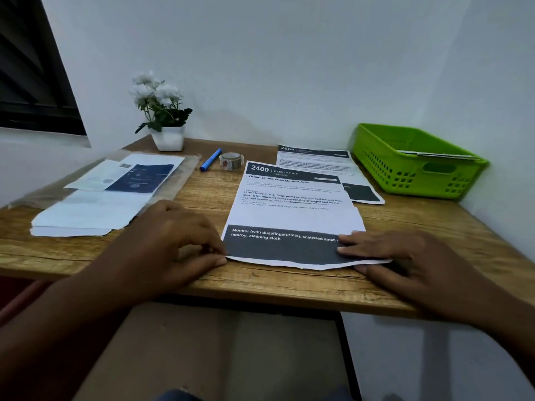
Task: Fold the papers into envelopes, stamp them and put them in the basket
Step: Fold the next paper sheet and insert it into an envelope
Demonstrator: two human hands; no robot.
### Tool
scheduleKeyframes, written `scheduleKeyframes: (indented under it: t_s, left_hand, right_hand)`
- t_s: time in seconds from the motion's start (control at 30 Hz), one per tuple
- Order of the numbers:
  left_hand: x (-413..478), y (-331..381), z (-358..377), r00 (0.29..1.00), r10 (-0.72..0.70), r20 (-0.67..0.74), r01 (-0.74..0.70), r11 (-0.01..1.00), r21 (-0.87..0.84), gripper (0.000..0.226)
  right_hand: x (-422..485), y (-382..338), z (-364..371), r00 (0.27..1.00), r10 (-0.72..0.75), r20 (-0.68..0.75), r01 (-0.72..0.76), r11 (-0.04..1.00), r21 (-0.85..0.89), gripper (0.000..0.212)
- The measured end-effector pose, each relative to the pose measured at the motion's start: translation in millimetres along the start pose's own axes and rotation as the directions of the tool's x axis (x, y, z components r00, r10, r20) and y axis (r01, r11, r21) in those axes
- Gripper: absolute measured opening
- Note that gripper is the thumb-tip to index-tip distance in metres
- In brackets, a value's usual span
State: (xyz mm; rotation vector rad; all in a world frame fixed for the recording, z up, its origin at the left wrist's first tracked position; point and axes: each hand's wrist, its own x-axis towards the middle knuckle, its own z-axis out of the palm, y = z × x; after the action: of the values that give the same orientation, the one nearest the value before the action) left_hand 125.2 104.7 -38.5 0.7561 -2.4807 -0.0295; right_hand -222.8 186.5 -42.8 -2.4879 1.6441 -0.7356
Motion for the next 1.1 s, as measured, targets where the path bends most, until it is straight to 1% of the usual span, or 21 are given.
scheduleKeyframes:
  t_s: [0.07, 0.13, 0.2, 0.27, 0.3, 0.37, 0.43, 0.5, 0.57, 0.63, 0.73, 0.8, 0.87, 0.93, 0.97, 1.03, 1.1]
  left_hand:
    - [2, 1, -2, 1.000, 0.007, 0.018, -0.007, 1.000, -0.027, 0.023]
    - [7, 3, -5, 0.999, -0.026, 0.034, 0.030, 0.992, -0.119, 0.027]
    - [17, 0, -9, 0.992, -0.114, 0.058, 0.125, 0.961, -0.247, 0.031]
    - [35, -10, -11, 0.979, -0.185, 0.082, 0.201, 0.933, -0.300, 0.036]
    - [47, -17, -11, 0.972, -0.212, 0.100, 0.233, 0.928, -0.289, 0.038]
    - [77, -36, -9, 0.948, -0.277, 0.158, 0.309, 0.920, -0.241, 0.036]
    - [105, -56, -3, 0.917, -0.339, 0.211, 0.382, 0.899, -0.215, 0.024]
    - [128, -75, 8, 0.892, -0.400, 0.210, 0.443, 0.866, -0.233, 0.016]
    - [145, -87, 19, 0.876, -0.443, 0.191, 0.479, 0.845, -0.238, 0.014]
    - [158, -92, 28, 0.857, -0.475, 0.201, 0.511, 0.834, -0.208, 0.015]
    - [171, -97, 37, 0.817, -0.541, 0.200, 0.574, 0.793, -0.203, 0.023]
    - [173, -100, 42, 0.782, -0.587, 0.211, 0.623, 0.751, -0.220, 0.033]
    - [175, -104, 46, 0.755, -0.614, 0.231, 0.656, 0.717, -0.236, 0.039]
    - [176, -108, 49, 0.743, -0.621, 0.250, 0.669, 0.703, -0.242, 0.039]
    - [176, -110, 50, 0.742, -0.618, 0.258, 0.670, 0.697, -0.255, 0.037]
    - [177, -115, 52, 0.742, -0.612, 0.274, 0.670, 0.680, -0.297, 0.031]
    - [176, -118, 52, 0.726, -0.620, 0.296, 0.687, 0.642, -0.340, 0.027]
  right_hand:
    - [0, 0, -1, 1.000, -0.021, 0.017, 0.021, 1.000, -0.014, 0.040]
    - [1, -2, -4, 0.999, -0.018, 0.050, 0.017, 1.000, 0.008, 0.045]
    - [4, -1, -8, 0.998, 0.010, 0.069, -0.017, 0.995, 0.100, 0.044]
    - [14, 1, -13, 0.998, 0.046, 0.042, -0.054, 0.975, 0.214, 0.040]
    - [22, 3, -14, 0.998, 0.059, 0.019, -0.062, 0.967, 0.249, 0.037]
    - [42, 11, -16, 0.996, 0.089, -0.018, -0.082, 0.964, 0.253, 0.029]
    - [68, 26, -16, 0.991, 0.126, -0.037, -0.114, 0.966, 0.234, 0.020]
    - [93, 45, -14, 0.986, 0.162, -0.036, -0.150, 0.965, 0.216, 0.014]
    - [117, 64, -9, 0.980, 0.198, -0.033, -0.191, 0.969, 0.158, 0.008]
    - [136, 79, -5, 0.973, 0.226, -0.034, -0.222, 0.971, 0.092, 0.003]
    - [155, 95, 3, 0.964, 0.259, -0.056, -0.256, 0.965, 0.062, 0.009]
    - [157, 101, 10, 0.956, 0.281, -0.087, -0.282, 0.959, 0.006, 0.021]
    - [156, 105, 16, 0.952, 0.291, -0.094, -0.298, 0.952, -0.074, 0.040]
    - [155, 105, 18, 0.947, 0.316, -0.052, -0.320, 0.941, -0.106, 0.059]
    - [155, 105, 19, 0.943, 0.332, -0.030, -0.334, 0.937, -0.103, 0.064]
    - [155, 106, 19, 0.937, 0.349, -0.014, -0.349, 0.932, -0.098, 0.069]
    - [155, 109, 20, 0.939, 0.342, -0.031, -0.343, 0.935, -0.085, 0.073]
